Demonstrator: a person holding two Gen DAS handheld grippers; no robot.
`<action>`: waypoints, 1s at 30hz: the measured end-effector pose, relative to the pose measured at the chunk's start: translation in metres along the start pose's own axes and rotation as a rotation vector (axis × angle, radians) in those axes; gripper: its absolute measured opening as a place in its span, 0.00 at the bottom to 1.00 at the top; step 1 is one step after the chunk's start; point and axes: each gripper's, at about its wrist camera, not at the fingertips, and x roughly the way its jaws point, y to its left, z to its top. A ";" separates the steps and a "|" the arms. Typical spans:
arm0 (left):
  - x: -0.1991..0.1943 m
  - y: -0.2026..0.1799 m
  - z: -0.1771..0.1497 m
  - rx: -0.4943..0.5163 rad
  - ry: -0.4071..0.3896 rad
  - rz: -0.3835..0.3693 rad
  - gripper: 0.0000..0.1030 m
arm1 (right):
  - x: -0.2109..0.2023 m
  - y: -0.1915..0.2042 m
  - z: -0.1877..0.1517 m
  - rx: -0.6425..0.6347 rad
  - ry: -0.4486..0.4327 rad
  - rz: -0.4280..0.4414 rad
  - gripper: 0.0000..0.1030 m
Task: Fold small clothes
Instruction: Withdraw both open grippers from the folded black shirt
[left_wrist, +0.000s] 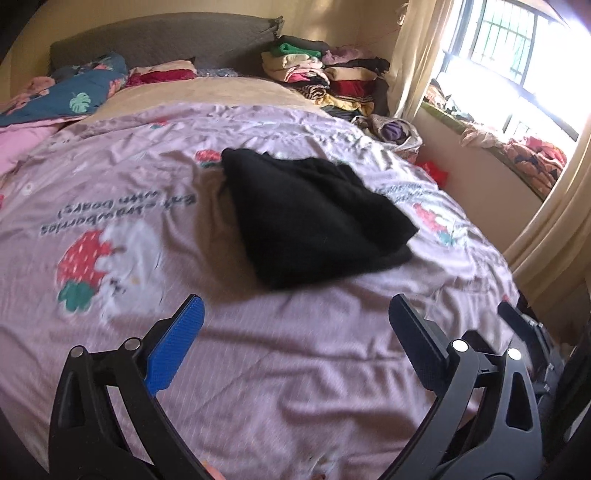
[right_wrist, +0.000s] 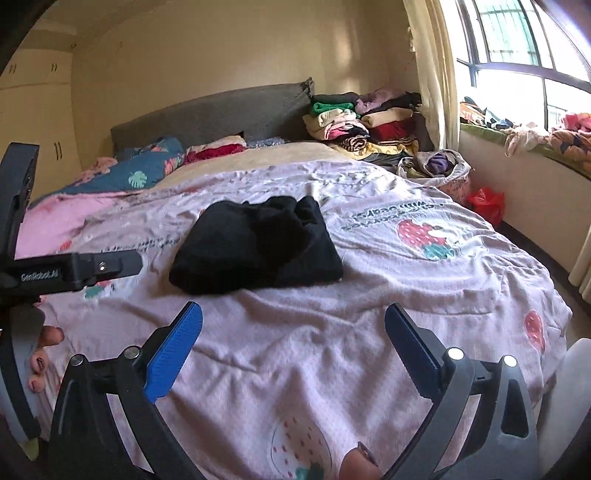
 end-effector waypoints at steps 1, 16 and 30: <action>0.000 0.001 -0.005 0.000 -0.001 0.006 0.91 | 0.001 0.001 -0.003 -0.011 0.005 -0.005 0.96; -0.001 0.021 -0.043 -0.059 0.016 0.056 0.91 | 0.015 0.001 -0.016 -0.032 0.065 -0.043 0.96; -0.002 0.019 -0.042 -0.044 0.016 0.091 0.91 | 0.015 0.001 -0.016 -0.033 0.065 -0.043 0.96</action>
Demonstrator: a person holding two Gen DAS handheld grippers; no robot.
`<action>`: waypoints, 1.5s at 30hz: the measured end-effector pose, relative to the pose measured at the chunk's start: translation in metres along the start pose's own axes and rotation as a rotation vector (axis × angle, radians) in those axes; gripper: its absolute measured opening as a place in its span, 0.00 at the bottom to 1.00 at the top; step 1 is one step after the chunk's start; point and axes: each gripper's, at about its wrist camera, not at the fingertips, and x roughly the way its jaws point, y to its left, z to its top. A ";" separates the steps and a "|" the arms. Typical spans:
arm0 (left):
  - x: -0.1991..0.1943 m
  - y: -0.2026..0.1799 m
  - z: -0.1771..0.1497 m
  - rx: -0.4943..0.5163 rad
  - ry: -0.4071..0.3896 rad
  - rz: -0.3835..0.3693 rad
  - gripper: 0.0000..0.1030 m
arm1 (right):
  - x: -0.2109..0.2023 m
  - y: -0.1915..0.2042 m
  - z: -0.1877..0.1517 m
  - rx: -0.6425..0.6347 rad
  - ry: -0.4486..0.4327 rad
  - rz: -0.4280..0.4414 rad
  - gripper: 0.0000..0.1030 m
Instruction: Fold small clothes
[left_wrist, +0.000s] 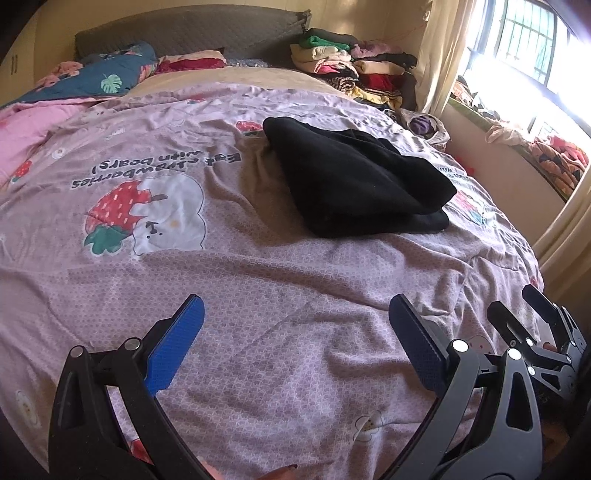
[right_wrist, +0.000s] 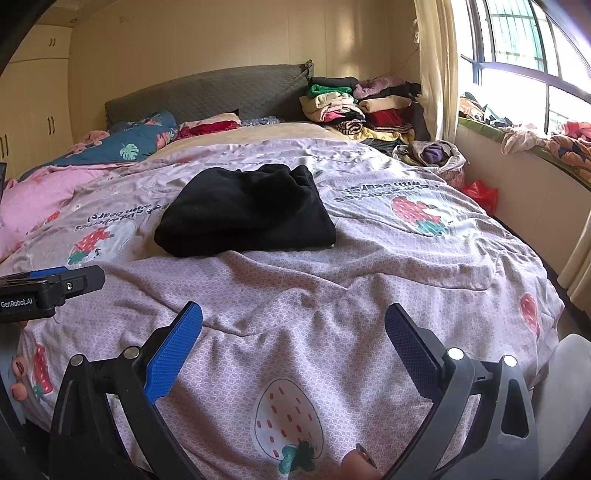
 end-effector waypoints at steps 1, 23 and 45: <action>0.000 0.000 0.000 0.000 0.002 0.001 0.91 | 0.000 0.000 0.000 0.000 0.000 0.000 0.96; 0.000 0.002 -0.001 0.006 0.012 0.023 0.91 | 0.001 0.000 0.000 -0.001 0.001 -0.002 0.96; 0.002 0.003 -0.003 0.004 0.028 0.051 0.91 | 0.000 0.001 0.000 -0.002 0.002 -0.005 0.96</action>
